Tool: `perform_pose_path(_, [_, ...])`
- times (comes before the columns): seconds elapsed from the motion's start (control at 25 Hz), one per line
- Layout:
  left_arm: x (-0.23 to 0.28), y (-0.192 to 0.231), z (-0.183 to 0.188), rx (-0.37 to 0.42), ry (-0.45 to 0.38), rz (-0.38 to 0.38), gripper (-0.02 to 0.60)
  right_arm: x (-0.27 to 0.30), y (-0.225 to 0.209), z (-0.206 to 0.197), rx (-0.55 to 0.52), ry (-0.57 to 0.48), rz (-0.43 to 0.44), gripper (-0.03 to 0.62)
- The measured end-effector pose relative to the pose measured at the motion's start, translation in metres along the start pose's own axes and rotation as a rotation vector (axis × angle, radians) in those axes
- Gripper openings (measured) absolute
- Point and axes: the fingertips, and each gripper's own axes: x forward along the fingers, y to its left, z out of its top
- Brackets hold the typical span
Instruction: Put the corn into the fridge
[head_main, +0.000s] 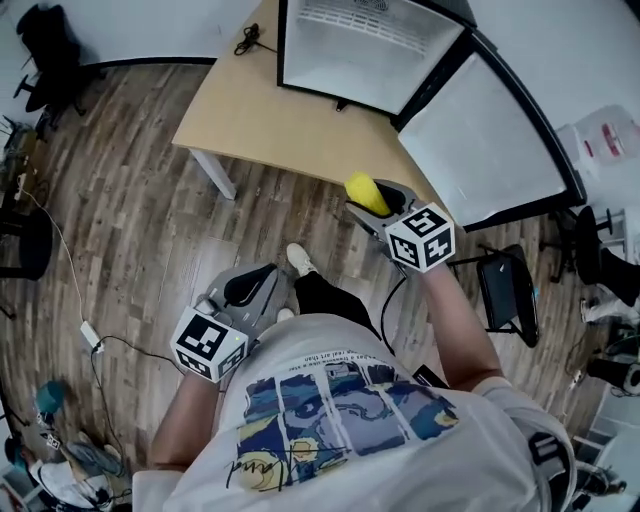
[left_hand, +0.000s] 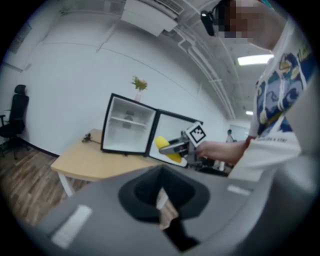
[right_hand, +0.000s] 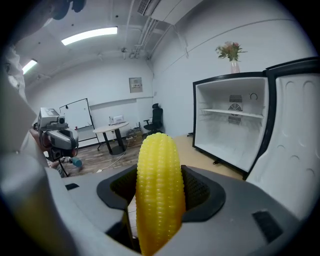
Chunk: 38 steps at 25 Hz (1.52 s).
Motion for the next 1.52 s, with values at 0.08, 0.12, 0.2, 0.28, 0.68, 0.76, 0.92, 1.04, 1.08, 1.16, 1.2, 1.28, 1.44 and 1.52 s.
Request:
perform_pose_path(0.08, [0.007, 0.024, 0.011, -0.011, -0.004, 0.051, 0.009, 0.026, -0.024, 0.012, -0.008, 0.013, 0.016, 0.247])
perform_pose_path(0.12, [0.011, 0.035, 0.018, -0.017, -0.008, 0.077, 0.009, 0.039, -0.035, 0.018, -0.015, 0.019, 0.023, 0.247])
perform_pose_path(0.2, [0.020, 0.056, 0.031, -0.025, -0.014, 0.121, 0.009, 0.066, -0.059, 0.030, -0.030, 0.034, 0.038, 0.247])
perform_pose_path(0.28, [0.031, 0.073, 0.042, -0.033, -0.013, 0.159, 0.009, 0.091, -0.082, 0.041, -0.041, 0.050, 0.056, 0.247])
perform_pose_path(0.68, [0.090, 0.142, 0.093, -0.049, 0.003, 0.284, 0.009, 0.207, -0.206, 0.075, -0.059, 0.121, 0.063, 0.247])
perform_pose_path(0.76, [0.097, 0.153, 0.101, -0.052, 0.003, 0.310, 0.009, 0.226, -0.228, 0.078, -0.052, 0.136, 0.059, 0.247])
perform_pose_path(0.92, [0.100, 0.173, 0.109, -0.051, 0.015, 0.374, 0.009, 0.263, -0.261, 0.084, -0.050, 0.159, 0.052, 0.247])
perform_pose_path(1.04, [0.098, 0.184, 0.109, -0.054, 0.024, 0.416, 0.009, 0.288, -0.282, 0.088, -0.056, 0.173, 0.036, 0.247])
perform_pose_path(1.08, [0.097, 0.187, 0.110, -0.057, 0.027, 0.429, 0.009, 0.296, -0.289, 0.090, -0.055, 0.176, 0.030, 0.247])
perform_pose_path(1.16, [0.094, 0.194, 0.111, -0.071, 0.027, 0.457, 0.009, 0.313, -0.301, 0.092, -0.054, 0.182, 0.018, 0.247])
perform_pose_path(1.2, [0.094, 0.197, 0.112, -0.081, 0.024, 0.471, 0.009, 0.321, -0.307, 0.092, -0.057, 0.187, 0.013, 0.247])
perform_pose_path(1.28, [0.093, 0.202, 0.112, -0.100, 0.026, 0.493, 0.009, 0.339, -0.317, 0.093, -0.064, 0.198, 0.009, 0.247])
perform_pose_path(1.44, [0.094, 0.213, 0.110, -0.120, 0.045, 0.519, 0.009, 0.371, -0.336, 0.097, -0.062, 0.212, 0.008, 0.247])
perform_pose_path(1.52, [0.096, 0.217, 0.110, -0.126, 0.048, 0.530, 0.009, 0.382, -0.347, 0.099, -0.079, 0.222, -0.017, 0.247])
